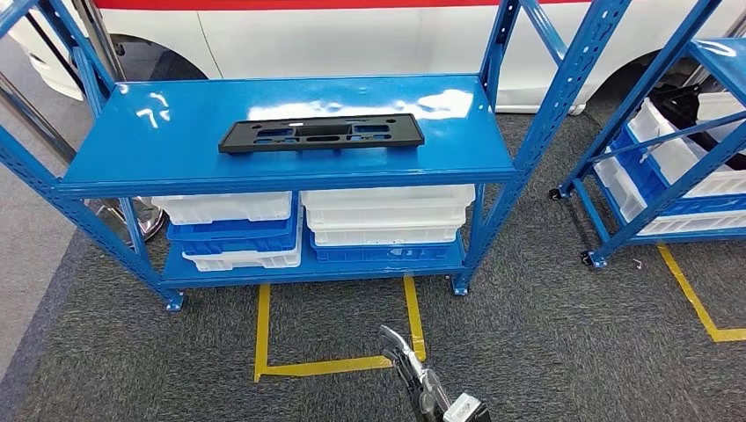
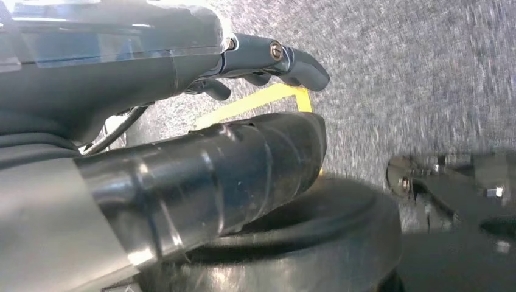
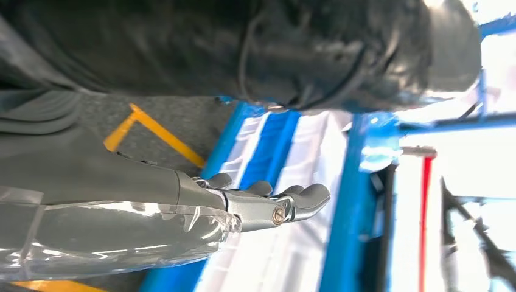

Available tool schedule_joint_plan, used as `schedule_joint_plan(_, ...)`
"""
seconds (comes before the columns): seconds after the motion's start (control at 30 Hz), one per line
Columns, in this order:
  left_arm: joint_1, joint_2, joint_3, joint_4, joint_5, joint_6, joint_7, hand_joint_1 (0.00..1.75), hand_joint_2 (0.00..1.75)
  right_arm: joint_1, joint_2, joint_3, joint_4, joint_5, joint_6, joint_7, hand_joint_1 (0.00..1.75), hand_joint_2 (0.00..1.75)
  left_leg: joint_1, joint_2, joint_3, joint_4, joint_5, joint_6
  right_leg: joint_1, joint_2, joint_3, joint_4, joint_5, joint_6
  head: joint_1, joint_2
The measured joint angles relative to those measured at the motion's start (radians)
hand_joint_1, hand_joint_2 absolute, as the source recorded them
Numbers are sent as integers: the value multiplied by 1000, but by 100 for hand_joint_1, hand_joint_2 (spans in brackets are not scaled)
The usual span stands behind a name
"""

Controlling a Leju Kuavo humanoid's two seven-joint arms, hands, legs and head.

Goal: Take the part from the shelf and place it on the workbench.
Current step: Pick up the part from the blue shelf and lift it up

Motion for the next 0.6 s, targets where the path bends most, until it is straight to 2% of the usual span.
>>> schedule_joint_plan(0.03, 0, 0, -1, 0, -2, 0, 0, 0, 0, 0, -7, 3, -16, 9, 7, -6, 0, 0, 0, 0, 0, 1, 0, 0, -1, 0, -6, 13, 6, 1, 0, 0)
schedule_joint_plan(0.07, 0, 1, -1, 0, -3, -1, 1, 0, 0, 0, -12, 6, -32, 19, 16, -13, 0, 0, -1, 0, 0, 2, -1, -1, -2, 0, 6, -11, 30, 0, 0, 0)
schedule_joint_plan(0.13, 0, 1, -2, 0, -8, -2, 2, 0, 0, -3, -18, 8, -64, 39, 40, -22, 0, 0, -1, -1, 1, 7, -4, -4, -2, -2, 70, -142, 97, -5, 0, 0)
schedule_joint_plan(0.2, -1, 1, -3, 0, -11, -3, 3, 0, 0, -9, -19, 9, -86, 57, 58, -25, 0, 0, -5, -2, 0, 14, -9, -10, 2, -5, 117, -241, 129, -12, 0, 0)
schedule_joint_plan(0.27, -2, 1, -3, 0, -12, -3, 5, 0, 0, -13, -19, 9, -102, 66, 67, -25, 0, 0, -8, -2, -3, 17, -11, -17, 7, -4, 120, -255, 129, -17, 0, 0)
schedule_joint_plan(0.33, -2, 1, -3, 0, -12, -3, 6, 0, 0, -13, -20, 9, -117, 71, 70, -25, 0, 0, -6, -1, -4, 15, -10, -27, 4, -3, 119, -258, 132, -25, 0, 0)
schedule_joint_plan(0.4, -2, 1, -4, 0, -12, -3, 6, 0, 0, -14, -20, 9, -129, 73, 71, -25, 0, 0, -5, -3, -16, 44, -34, -38, -1, -3, 121, -267, 137, -36, -1, 0)
schedule_joint_plan(0.43, -2, 1, -4, 0, -12, -3, 6, 0, 0, -15, -20, 9, -134, 74, 72, -25, 0, 0, -3, -4, -34, 85, -61, -44, -4, -4, 122, -270, 139, -41, -1, 0)
schedule_joint_plan(0.5, -1, 1, -4, 0, -12, -3, 6, 0, 0, -16, -20, 10, -139, 75, 72, -25, 0, 0, 0, -5, -92, 213, -126, -52, -4, -6, 120, -270, 140, -44, -1, 0)
schedule_joint_plan(0.53, -1, 1, -4, 0, -12, -3, 6, 0, 0, -16, -20, 10, -140, 76, 72, -25, 0, 0, 2, -5, -118, 270, -146, -55, -4, -6, 120, -270, 140, -44, -1, 0)
schedule_joint_plan(0.57, 0, 2, -4, 0, -12, -3, 6, 0, 0, -16, -20, 10, -140, 77, 72, -25, 0, 0, 4, -5, -131, 296, -146, -58, -4, -5, 120, -270, 140, -44, -1, 0)
schedule_joint_plan(0.6, 0, 2, -4, 0, -12, -3, 6, 0, 0, -16, -20, 10, -140, 78, 72, -25, 0, 0, 6, -5, -125, 284, -126, -59, -5, -5, 121, -269, 140, -43, -1, 0)
